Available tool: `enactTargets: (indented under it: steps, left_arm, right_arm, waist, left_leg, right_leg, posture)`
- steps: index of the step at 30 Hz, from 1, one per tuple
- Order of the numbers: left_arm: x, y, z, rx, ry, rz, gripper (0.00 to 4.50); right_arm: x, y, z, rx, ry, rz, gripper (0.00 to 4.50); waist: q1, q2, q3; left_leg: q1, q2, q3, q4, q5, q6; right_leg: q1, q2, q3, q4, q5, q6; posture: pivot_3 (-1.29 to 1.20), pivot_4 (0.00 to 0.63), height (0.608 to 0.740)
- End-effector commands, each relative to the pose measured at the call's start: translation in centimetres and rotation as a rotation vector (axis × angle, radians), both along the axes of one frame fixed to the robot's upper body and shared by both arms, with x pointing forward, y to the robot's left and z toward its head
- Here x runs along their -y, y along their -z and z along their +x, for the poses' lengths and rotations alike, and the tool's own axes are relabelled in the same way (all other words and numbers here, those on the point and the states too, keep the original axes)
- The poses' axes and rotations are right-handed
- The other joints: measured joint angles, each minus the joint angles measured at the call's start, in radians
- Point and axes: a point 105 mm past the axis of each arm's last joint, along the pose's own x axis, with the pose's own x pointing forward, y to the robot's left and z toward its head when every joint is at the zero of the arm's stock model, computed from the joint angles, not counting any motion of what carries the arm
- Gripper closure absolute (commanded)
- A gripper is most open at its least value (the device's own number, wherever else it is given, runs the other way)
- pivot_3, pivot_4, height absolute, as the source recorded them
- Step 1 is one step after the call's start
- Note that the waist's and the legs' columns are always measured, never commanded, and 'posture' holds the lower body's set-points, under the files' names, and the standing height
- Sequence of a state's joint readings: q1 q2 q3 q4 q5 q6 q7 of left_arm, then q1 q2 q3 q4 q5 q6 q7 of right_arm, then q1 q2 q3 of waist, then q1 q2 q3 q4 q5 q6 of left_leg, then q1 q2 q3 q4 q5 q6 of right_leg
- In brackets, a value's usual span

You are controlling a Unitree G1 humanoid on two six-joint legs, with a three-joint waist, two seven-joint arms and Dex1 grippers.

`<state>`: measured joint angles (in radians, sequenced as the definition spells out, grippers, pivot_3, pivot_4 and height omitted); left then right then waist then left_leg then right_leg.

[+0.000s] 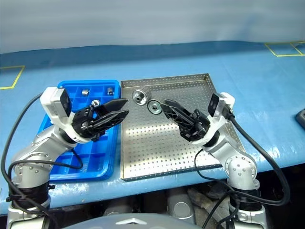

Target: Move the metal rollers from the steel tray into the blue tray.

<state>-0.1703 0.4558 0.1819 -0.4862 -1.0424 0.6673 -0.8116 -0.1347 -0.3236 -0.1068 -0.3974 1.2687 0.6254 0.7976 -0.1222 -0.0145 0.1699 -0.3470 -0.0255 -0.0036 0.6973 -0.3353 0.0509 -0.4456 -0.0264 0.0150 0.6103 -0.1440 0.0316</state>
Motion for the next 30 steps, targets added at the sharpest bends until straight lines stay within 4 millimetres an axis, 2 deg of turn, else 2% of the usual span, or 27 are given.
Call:
enactTargets:
  steps: [1,13,22,25,28,30]
  left_arm:
    - [0.3,-0.7,-0.3,0.016,0.022,-0.036,1.99]
    - [1.0,-0.7,-0.4,0.0,0.049,-0.048,1.99]
    - [1.3,-0.9,-0.4,-0.003,0.052,-0.062,1.99]
    - [1.2,-0.9,-0.3,-0.013,0.047,-0.078,2.62]
    - [1.2,-1.0,-0.3,-0.01,0.045,-0.079,3.49]
    - [1.2,-1.0,-0.2,-0.01,0.041,-0.077,3.52]
  right_arm:
    - [-0.7,-1.2,-1.3,0.057,-0.078,0.037,3.7]
    - [-2.0,-0.5,-1.6,0.031,-0.139,0.02,3.7]
    - [-2.1,-0.1,-1.5,0.019,-0.151,0.022,3.7]
    - [-2.1,-0.1,-1.5,0.018,-0.148,0.023,3.7]
    - [-2.0,0.0,-1.5,0.017,-0.146,0.023,3.7]
    - [-2.0,0.0,-1.4,0.017,-0.145,0.023,3.7]
  waist:
    - [0.0,0.0,0.0]
    - [0.001,0.0,0.0]
    - [0.001,0.0,0.0]
    - [0.001,0.0,0.0]
    - [0.001,0.0,0.0]
    - [0.001,0.0,0.0]
  left_leg:
    - [0.0,0.0,0.0,0.0,0.0,0.0]
    - [0.0,0.0,0.0,0.0,0.0,0.0]
    - [0.0,0.0,0.0,0.0,0.0,0.0]
    - [0.0,0.0,0.0,0.0,0.0,0.0]
    - [0.0,0.0,0.0,0.0,0.0,0.0]
    - [0.0,0.0,0.0,0.0,0.0,0.0]
  right_leg:
    - [0.0,0.0,0.0,0.0,0.0,0.0]
    - [0.0,0.0,0.0,0.0,0.0,0.0]
    - [0.0,0.0,0.0,0.0,0.0,0.0]
    - [0.0,0.0,0.0,0.0,0.0,0.0]
    - [0.0,0.0,0.0,0.0,0.0,0.0]
    - [0.0,0.0,0.0,0.0,0.0,0.0]
  posture:
    - [-0.21,0.15,0.74]
    - [-0.21,0.15,0.74]
    - [-0.21,0.15,0.74]
    - [-0.21,0.15,0.74]
    - [-0.21,0.15,0.74]
    - [-0.21,0.15,0.74]
